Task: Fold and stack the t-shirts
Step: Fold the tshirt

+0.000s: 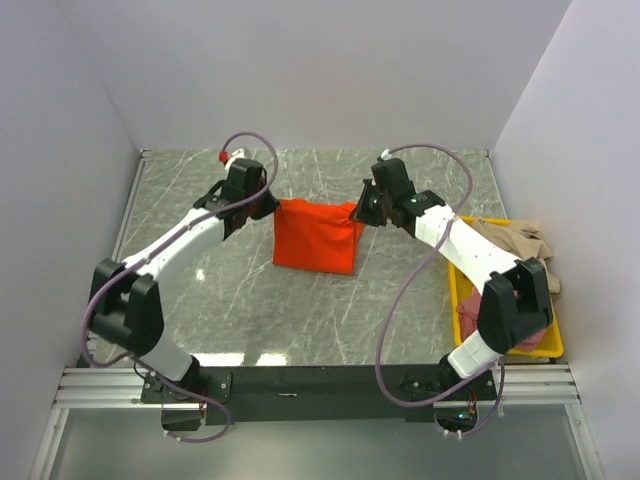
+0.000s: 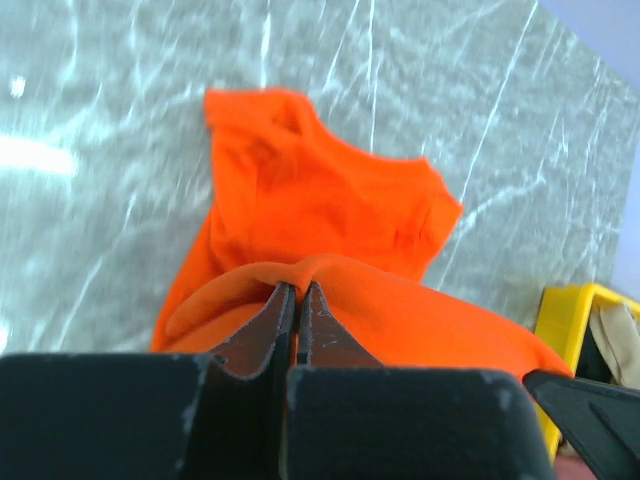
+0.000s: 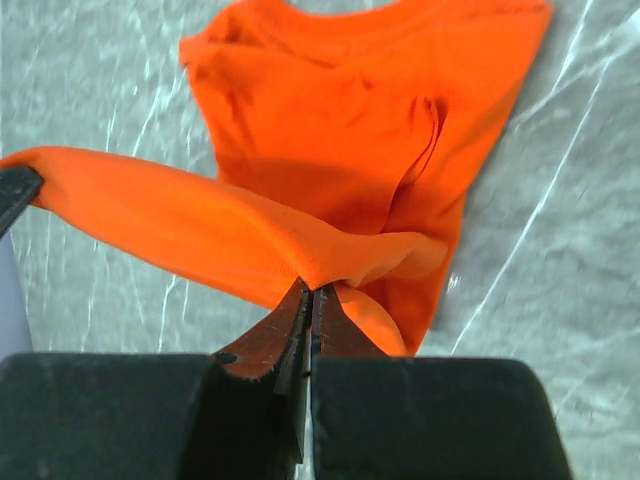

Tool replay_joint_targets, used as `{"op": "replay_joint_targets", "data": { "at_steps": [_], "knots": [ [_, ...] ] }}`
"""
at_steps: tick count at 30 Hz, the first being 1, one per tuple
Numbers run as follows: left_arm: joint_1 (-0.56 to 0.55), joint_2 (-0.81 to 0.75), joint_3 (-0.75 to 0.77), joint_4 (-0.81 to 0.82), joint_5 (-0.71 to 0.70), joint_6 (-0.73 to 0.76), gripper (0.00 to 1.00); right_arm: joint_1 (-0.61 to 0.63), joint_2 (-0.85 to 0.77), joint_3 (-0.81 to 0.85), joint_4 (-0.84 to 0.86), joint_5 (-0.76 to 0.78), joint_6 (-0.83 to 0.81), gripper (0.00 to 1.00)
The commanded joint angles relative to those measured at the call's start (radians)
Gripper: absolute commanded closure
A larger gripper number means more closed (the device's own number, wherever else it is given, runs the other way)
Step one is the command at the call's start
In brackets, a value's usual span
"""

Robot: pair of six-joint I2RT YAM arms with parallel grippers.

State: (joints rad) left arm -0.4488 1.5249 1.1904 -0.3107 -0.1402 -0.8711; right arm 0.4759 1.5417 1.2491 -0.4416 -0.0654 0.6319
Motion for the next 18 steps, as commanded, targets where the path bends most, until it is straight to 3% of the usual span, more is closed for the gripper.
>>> {"op": "replay_joint_targets", "data": {
  "at_steps": [1,18],
  "knots": [
    [0.033,0.075,0.121,0.074,-0.001,0.069,1.00,-0.043,0.046,0.065,0.032,0.018,-0.017,1.00],
    [0.070,0.520,0.452,0.186,0.096,0.205,0.99,-0.151,0.371,0.276,0.017,0.045,0.000,1.00]
  ]
}}
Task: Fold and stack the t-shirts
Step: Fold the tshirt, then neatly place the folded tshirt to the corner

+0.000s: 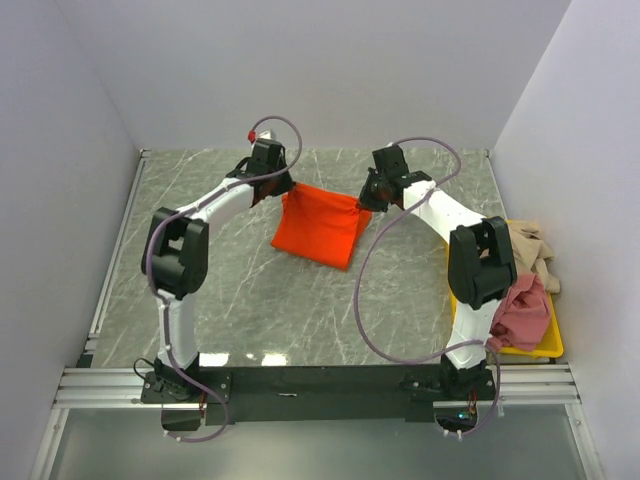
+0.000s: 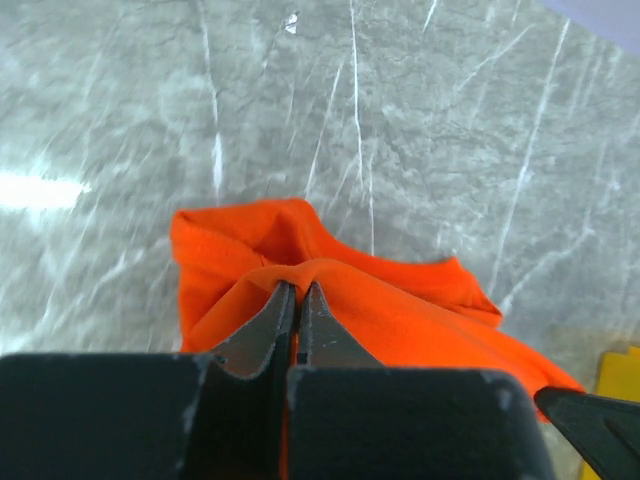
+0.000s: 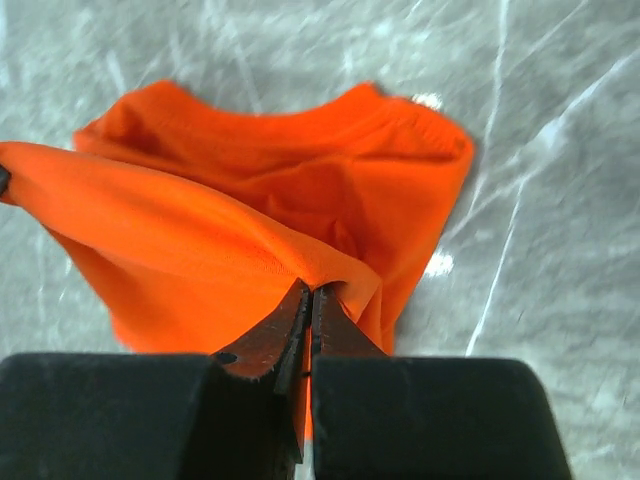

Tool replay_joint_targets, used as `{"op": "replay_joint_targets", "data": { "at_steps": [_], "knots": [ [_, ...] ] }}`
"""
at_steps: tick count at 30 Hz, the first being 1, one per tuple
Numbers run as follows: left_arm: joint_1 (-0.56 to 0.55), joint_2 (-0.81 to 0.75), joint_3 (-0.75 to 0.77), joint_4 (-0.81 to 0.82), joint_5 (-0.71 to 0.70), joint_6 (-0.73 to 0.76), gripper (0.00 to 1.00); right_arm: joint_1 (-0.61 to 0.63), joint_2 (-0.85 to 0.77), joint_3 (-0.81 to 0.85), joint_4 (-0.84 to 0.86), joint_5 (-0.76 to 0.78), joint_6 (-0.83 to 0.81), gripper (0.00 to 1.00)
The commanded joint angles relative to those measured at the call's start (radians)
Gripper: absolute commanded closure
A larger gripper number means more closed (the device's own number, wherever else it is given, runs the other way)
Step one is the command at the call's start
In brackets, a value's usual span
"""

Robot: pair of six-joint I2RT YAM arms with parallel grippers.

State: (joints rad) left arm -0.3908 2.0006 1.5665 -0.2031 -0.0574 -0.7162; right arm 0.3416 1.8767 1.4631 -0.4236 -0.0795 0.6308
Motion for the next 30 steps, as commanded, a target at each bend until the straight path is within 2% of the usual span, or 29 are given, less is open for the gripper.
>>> {"op": "replay_joint_targets", "data": {
  "at_steps": [1,2,4,5,7,8,9,10,11,14,18,20,24,30],
  "knots": [
    [0.012,0.067,0.114,0.076,0.022,0.066,0.99,-0.024,0.050,0.069,0.000,0.076,0.009,1.00],
    [0.013,0.087,0.137,0.067,0.028,0.070,0.99,-0.029,0.080,0.088,0.006,0.076,0.009,1.00],
    [0.020,0.151,0.214,0.035,0.050,0.083,0.88,-0.042,0.117,0.120,0.016,0.101,0.024,0.96],
    [0.021,0.180,0.240,0.015,0.062,0.086,0.68,-0.046,0.159,0.170,0.010,0.107,0.021,0.80],
    [0.024,0.191,0.288,-0.013,0.076,0.089,0.52,-0.044,0.203,0.235,-0.032,0.103,-0.018,0.45],
    [0.026,0.188,0.288,-0.012,0.077,0.089,0.37,-0.043,0.208,0.284,-0.049,0.107,-0.031,0.31],
    [0.026,0.166,0.261,-0.004,0.079,0.093,0.24,-0.039,0.206,0.293,-0.059,0.107,-0.040,0.25],
    [0.026,0.147,0.239,0.014,0.091,0.106,0.10,-0.041,0.197,0.292,-0.052,0.098,-0.060,0.24],
    [0.026,0.129,0.216,0.043,0.097,0.113,0.01,-0.041,0.164,0.267,-0.043,0.086,-0.065,0.22],
    [0.026,0.066,0.133,0.062,0.100,0.162,0.01,-0.041,0.058,0.156,0.015,0.057,-0.071,0.19],
    [0.026,0.023,0.064,-0.022,0.122,0.221,0.01,-0.041,-0.072,-0.002,0.081,-0.005,-0.088,0.18],
    [0.026,-0.015,0.011,-0.007,0.180,0.244,0.01,-0.038,-0.160,-0.109,0.121,-0.016,-0.094,0.16],
    [0.026,-0.059,-0.120,0.047,0.200,0.264,0.01,-0.035,-0.359,-0.334,0.253,0.001,-0.105,0.11],
    [0.024,-0.008,-0.122,0.027,0.191,0.278,0.01,-0.033,-0.530,-0.455,0.237,-0.013,-0.128,0.09]
  ]
}}
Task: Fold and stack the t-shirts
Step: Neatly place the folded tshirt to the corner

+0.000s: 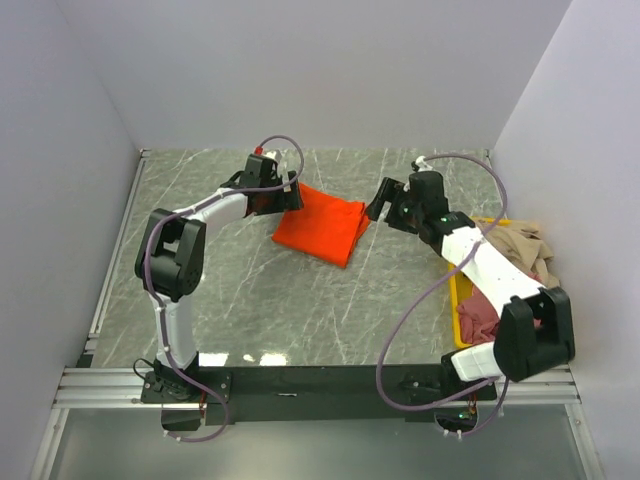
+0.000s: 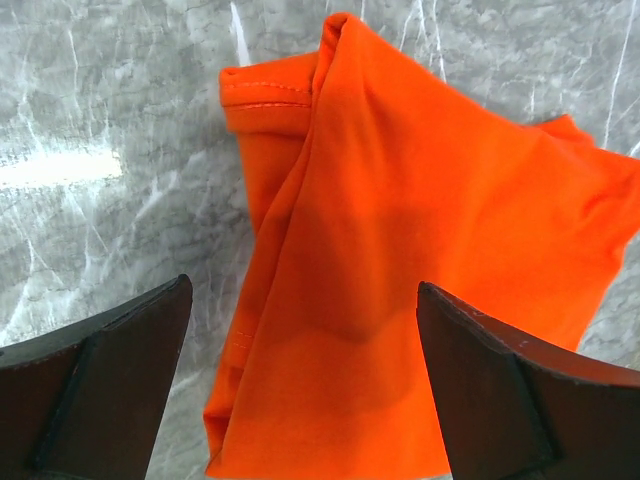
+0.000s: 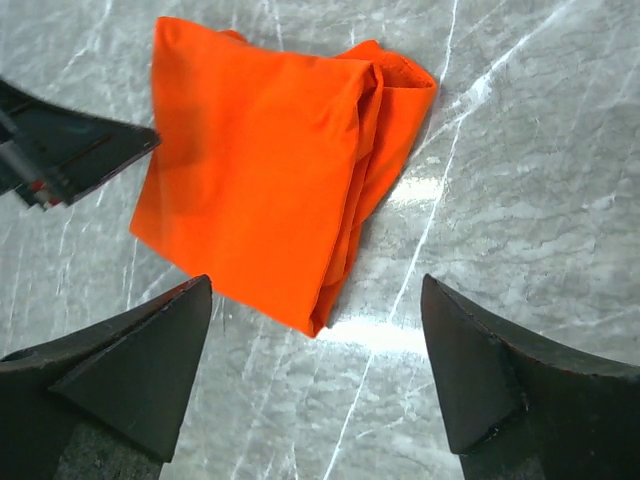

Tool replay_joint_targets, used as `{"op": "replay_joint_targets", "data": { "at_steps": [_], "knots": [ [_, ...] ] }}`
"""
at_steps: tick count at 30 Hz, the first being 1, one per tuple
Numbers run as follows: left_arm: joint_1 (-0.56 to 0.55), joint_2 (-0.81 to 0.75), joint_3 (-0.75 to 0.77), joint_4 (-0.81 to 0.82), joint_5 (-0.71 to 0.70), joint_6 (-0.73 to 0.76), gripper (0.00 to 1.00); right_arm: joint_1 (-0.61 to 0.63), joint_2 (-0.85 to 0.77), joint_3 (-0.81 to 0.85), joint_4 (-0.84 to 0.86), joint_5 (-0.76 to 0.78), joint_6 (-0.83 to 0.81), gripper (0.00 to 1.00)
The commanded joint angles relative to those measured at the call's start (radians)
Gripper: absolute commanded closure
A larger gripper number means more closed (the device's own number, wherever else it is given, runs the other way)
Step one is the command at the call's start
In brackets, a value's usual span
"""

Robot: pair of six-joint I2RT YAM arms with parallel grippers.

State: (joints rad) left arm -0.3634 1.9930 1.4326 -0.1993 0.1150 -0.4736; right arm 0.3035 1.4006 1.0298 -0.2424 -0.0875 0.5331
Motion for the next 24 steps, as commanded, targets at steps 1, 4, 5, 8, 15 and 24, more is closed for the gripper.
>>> {"op": "replay_joint_targets", "data": {
  "at_steps": [1,4,5,8,15,24],
  "knots": [
    [-0.003,0.012,0.017,0.008,0.015,0.033,0.01,0.003,-0.077,-0.034,0.051,-0.006,-0.031,0.09],
    [-0.003,0.046,0.034,-0.014,0.023,0.038,0.01,0.003,-0.116,-0.063,0.040,0.003,-0.035,0.08],
    [-0.006,0.055,0.035,-0.015,0.026,0.041,0.01,0.003,-0.127,-0.069,0.044,0.008,-0.035,0.08],
    [-0.019,0.078,0.046,-0.057,-0.014,0.050,0.04,0.003,-0.160,-0.111,0.064,0.011,-0.024,0.08],
    [-0.058,0.102,0.035,-0.087,-0.064,0.049,0.24,0.003,-0.202,-0.154,0.066,0.022,-0.025,0.08],
    [-0.098,0.115,0.035,-0.114,-0.112,0.024,0.60,0.003,-0.272,-0.200,0.080,0.075,-0.036,0.08]
  ]
}}
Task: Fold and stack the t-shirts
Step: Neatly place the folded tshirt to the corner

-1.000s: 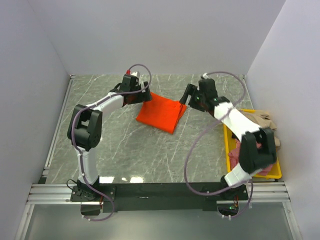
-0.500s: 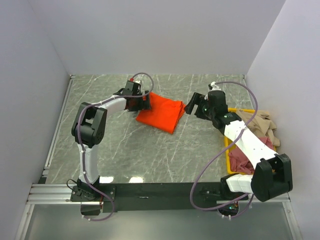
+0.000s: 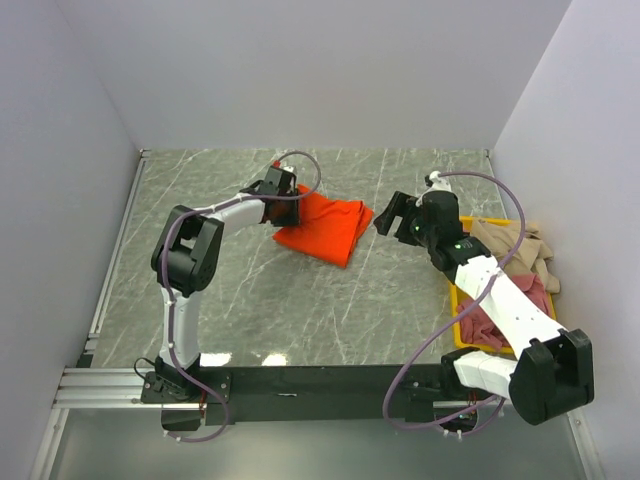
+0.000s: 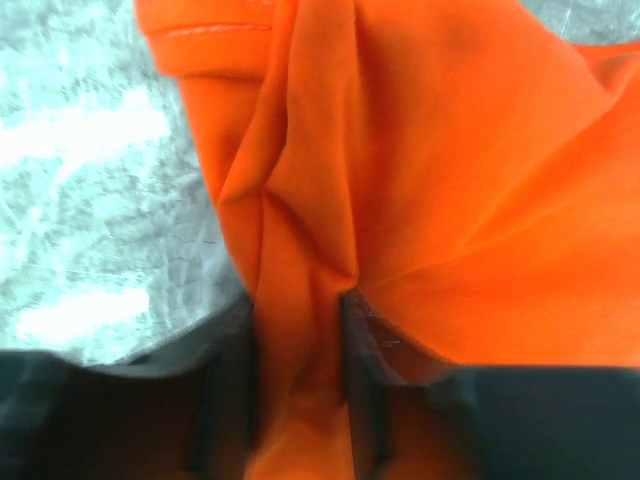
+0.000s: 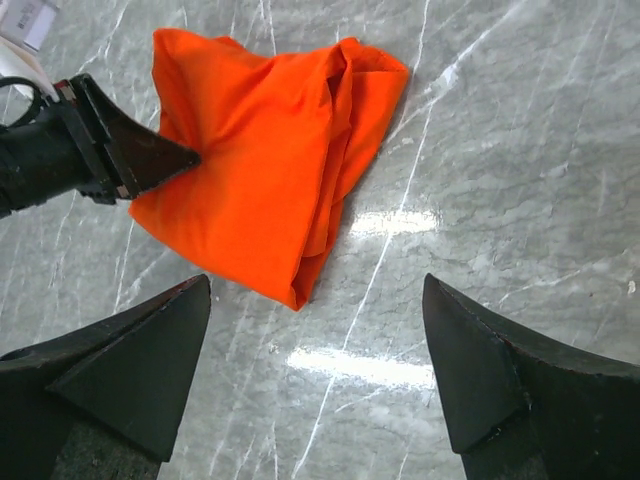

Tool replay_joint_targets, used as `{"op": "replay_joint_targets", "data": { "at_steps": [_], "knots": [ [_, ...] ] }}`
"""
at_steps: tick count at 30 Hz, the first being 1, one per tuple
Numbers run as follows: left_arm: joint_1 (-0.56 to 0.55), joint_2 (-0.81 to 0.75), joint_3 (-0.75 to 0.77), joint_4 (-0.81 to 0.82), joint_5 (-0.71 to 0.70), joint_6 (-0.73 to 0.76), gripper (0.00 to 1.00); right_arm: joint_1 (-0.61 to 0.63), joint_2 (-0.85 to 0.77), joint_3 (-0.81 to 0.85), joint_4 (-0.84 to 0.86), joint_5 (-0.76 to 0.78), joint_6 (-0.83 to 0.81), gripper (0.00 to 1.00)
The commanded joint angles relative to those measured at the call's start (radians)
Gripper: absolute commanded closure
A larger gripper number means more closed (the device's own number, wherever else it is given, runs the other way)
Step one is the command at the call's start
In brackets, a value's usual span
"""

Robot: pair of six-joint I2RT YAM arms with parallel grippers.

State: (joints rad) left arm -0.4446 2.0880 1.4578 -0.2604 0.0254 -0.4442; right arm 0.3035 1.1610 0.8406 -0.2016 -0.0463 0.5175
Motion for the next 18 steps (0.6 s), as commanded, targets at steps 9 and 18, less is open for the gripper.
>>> {"op": "replay_joint_targets", "data": {
  "at_steps": [9,18],
  "knots": [
    [0.013,0.021,0.076,-0.167,-0.284,0.002,0.99,0.002,-0.047,-0.023,0.034,0.046,-0.043,0.08],
    [0.216,0.017,0.173,-0.185,-0.449,0.100,0.99,0.002,-0.026,-0.025,0.041,0.080,-0.060,0.07]
  ]
}}
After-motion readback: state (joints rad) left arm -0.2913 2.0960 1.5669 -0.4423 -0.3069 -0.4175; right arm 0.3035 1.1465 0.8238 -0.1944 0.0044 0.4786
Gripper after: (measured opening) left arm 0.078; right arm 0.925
